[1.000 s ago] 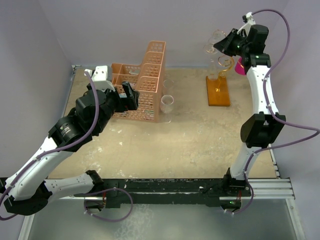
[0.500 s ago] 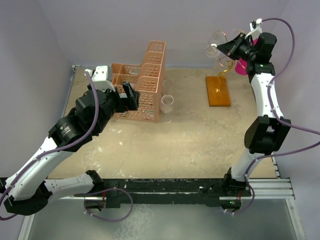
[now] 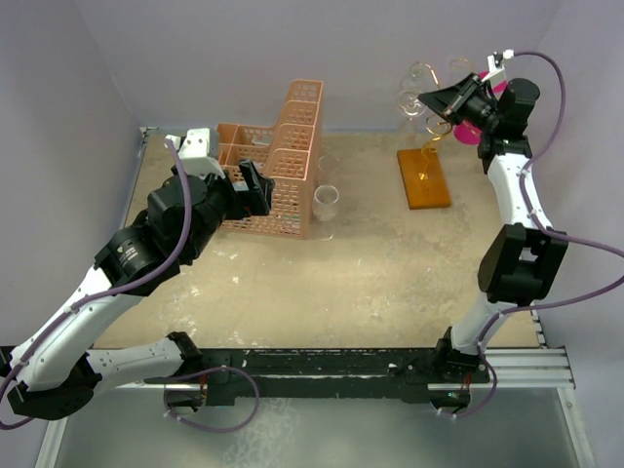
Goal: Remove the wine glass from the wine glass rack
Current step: Pick up the wine glass from the wine rack.
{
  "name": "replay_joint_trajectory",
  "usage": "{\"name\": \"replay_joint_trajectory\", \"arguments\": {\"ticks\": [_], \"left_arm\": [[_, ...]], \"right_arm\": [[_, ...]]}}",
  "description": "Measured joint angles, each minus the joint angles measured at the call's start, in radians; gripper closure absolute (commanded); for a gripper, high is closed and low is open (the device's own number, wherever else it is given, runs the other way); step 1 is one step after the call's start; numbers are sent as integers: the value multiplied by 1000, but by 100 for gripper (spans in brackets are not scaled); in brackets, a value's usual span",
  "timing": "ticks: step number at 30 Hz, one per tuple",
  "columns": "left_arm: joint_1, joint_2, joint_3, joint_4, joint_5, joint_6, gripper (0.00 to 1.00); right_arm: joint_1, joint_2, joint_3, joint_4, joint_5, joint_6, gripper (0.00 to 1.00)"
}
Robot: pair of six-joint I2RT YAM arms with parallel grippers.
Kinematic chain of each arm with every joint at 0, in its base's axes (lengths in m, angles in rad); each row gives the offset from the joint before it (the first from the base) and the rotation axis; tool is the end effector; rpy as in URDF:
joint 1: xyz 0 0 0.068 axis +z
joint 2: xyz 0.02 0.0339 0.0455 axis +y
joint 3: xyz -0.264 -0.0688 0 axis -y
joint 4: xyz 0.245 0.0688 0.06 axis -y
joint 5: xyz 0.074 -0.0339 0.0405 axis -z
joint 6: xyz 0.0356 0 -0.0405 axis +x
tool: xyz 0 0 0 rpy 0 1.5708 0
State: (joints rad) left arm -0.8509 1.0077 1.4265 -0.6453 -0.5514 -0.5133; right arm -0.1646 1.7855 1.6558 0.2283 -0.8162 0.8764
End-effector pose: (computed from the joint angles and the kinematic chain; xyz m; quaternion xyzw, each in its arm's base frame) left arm 0.1328 -0.1232 0.4678 -0.0406 0.7707 -0.2124 0.5994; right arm 0.4234 -0.0440 0.4089 0.0513 0.6809 0.4868 0.5448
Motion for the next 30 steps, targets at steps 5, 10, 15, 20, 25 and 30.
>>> {"name": "replay_joint_trajectory", "arguments": {"ticks": [5,10,15,20,25,30], "left_arm": [[0,0,0,0,2,0,1],[0,0,0,0,2,-1,1],[0,0,0,0,2,-1,1],[0,0,0,0,1,0,1],[0,0,0,0,1,0,1],[0,-1,0,0,1,0,1]], "right_arm": [[0,-26,-45,57,-10,79,100],[0,-33,-63,74,-7,141,100],[0,-37,-66,69,1,171,100],[0,-37,-39,6,40,179,100],[-2,-37,-18,-40,72,187,100],[-7,-11,40,-101,86,177,100]]}}
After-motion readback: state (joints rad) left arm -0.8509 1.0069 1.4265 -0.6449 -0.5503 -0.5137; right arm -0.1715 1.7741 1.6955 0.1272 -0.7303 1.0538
